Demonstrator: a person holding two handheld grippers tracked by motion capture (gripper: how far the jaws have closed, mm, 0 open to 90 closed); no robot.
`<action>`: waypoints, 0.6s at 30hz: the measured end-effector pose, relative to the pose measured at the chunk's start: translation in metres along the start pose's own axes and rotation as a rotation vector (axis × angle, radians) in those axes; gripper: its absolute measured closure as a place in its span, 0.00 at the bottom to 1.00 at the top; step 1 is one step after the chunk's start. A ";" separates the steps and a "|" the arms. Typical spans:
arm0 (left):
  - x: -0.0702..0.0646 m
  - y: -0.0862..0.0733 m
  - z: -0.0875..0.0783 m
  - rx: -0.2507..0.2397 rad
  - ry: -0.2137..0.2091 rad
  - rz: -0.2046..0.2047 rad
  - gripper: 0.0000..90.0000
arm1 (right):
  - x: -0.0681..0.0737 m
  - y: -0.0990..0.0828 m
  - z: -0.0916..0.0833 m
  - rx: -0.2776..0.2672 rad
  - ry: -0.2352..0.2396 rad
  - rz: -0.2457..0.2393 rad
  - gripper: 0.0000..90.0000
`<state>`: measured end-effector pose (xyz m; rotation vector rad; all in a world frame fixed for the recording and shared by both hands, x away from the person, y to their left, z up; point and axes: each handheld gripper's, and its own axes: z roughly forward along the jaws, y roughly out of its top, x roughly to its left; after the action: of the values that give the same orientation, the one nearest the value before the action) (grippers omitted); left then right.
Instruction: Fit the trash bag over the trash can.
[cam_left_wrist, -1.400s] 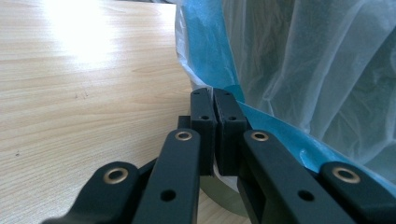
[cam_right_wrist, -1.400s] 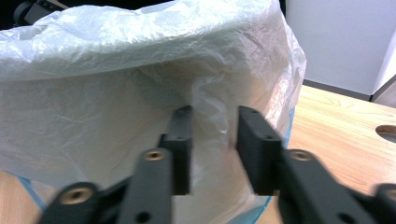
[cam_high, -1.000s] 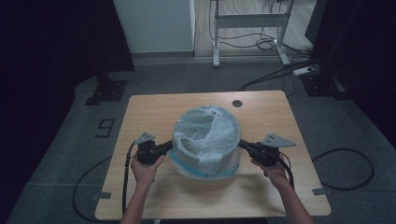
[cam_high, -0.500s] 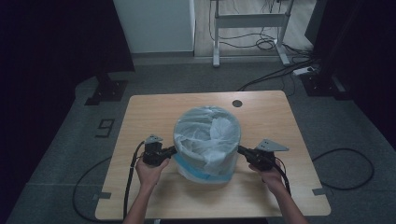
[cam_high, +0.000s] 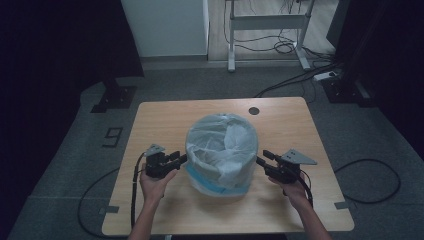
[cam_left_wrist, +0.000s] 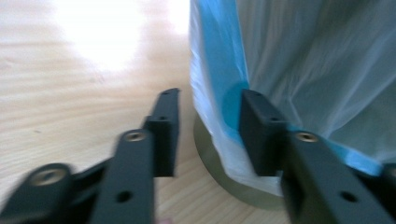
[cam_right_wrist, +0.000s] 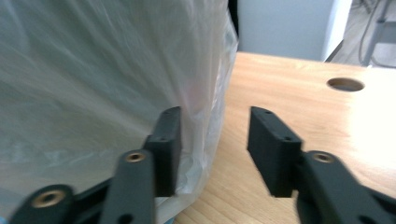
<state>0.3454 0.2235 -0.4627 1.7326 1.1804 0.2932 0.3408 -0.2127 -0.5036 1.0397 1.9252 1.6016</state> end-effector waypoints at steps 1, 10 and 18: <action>0.002 0.000 -0.004 -0.004 -0.002 0.002 0.55 | 0.000 0.001 -0.003 -0.008 -0.002 0.004 0.54; 0.005 0.012 -0.032 -0.109 -0.068 0.118 0.47 | 0.002 -0.001 -0.029 -0.043 0.014 0.019 0.46; -0.005 0.037 -0.036 -0.163 -0.183 0.240 0.43 | 0.003 -0.015 -0.043 -0.024 0.061 0.030 0.42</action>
<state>0.3409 0.2392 -0.4132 1.7183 0.7961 0.3558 0.3035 -0.2392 -0.5075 1.0263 1.9337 1.6865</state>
